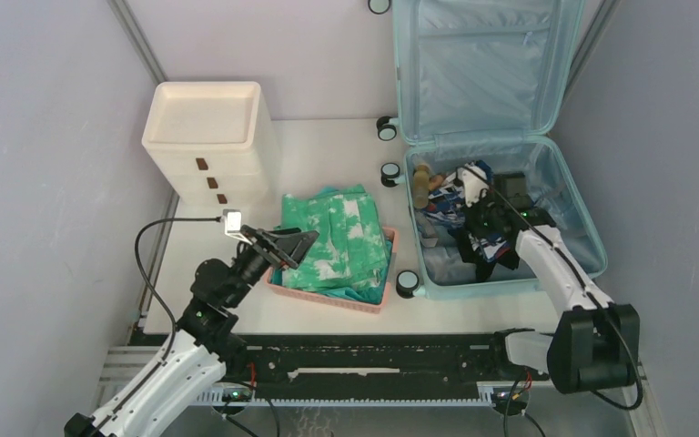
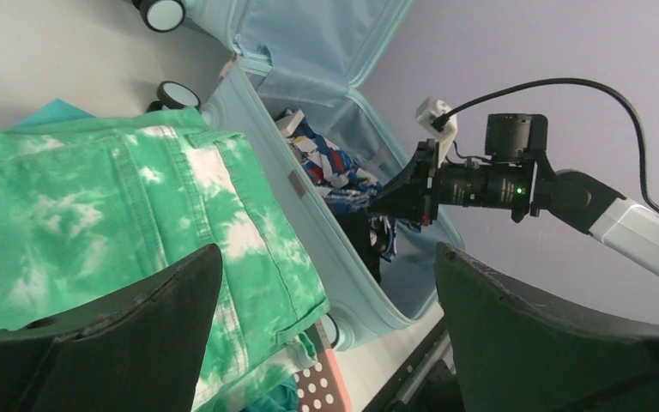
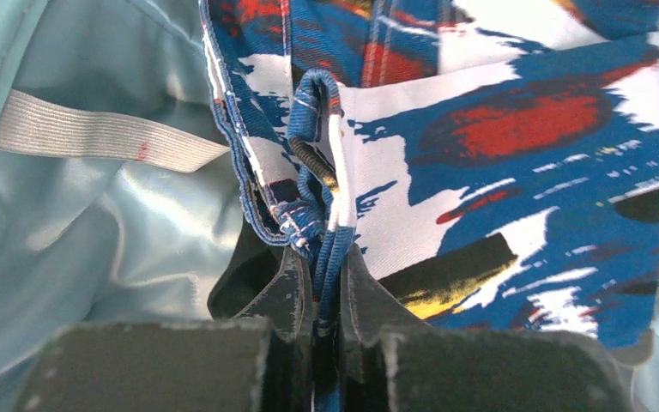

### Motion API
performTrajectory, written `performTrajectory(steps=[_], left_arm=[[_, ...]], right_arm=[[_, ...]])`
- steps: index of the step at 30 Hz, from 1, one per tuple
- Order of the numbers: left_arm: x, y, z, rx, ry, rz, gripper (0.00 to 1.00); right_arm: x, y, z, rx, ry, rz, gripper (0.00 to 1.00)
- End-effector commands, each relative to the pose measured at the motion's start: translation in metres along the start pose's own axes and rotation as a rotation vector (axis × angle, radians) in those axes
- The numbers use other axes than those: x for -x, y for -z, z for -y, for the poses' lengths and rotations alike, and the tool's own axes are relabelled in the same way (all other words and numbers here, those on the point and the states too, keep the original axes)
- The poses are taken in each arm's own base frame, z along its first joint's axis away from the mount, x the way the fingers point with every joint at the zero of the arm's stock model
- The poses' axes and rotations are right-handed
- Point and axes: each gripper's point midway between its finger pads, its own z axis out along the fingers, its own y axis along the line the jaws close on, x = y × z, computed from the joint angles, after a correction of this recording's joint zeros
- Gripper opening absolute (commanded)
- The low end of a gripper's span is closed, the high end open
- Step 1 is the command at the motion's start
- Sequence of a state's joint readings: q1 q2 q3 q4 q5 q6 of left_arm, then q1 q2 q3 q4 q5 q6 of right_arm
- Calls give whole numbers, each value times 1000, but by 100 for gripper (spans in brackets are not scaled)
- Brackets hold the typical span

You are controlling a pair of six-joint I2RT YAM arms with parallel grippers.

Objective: Open, take out, and arrange the luggage

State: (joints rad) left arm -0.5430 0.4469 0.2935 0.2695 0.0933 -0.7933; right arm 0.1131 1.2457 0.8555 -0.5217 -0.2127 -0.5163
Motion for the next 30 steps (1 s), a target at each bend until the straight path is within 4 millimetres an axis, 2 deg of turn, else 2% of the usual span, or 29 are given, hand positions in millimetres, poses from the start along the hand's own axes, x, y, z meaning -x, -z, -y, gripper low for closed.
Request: performTrajectory(steps=[1, 6, 12, 17, 20, 22, 27, 30], left_arm=[[3, -4, 19, -85, 31, -3, 95], [2, -7, 27, -110, 44, -32, 95], [2, -7, 34, -131, 52, -40, 94], [1, -8, 37, -139, 58, -50, 94], [-1, -8, 37, -141, 62, -53, 94], [-1, -7, 39, -145, 64, -54, 94], [0, -5, 39, -149, 67, -46, 94], [1, -4, 40, -149, 68, -44, 94]], right_arm=[[27, 34, 21, -40, -48, 156, 1], [37, 59, 28, 8, -113, 250, 0], [27, 60, 23, 90, -110, 215, 2], [-11, 31, 14, 124, -41, -15, 27], [-22, 19, 11, 124, -14, -95, 45], [-22, 15, 10, 109, 9, -115, 61], [8, 14, -4, 52, 141, -66, 89], [26, 12, -10, 12, 187, -34, 94]])
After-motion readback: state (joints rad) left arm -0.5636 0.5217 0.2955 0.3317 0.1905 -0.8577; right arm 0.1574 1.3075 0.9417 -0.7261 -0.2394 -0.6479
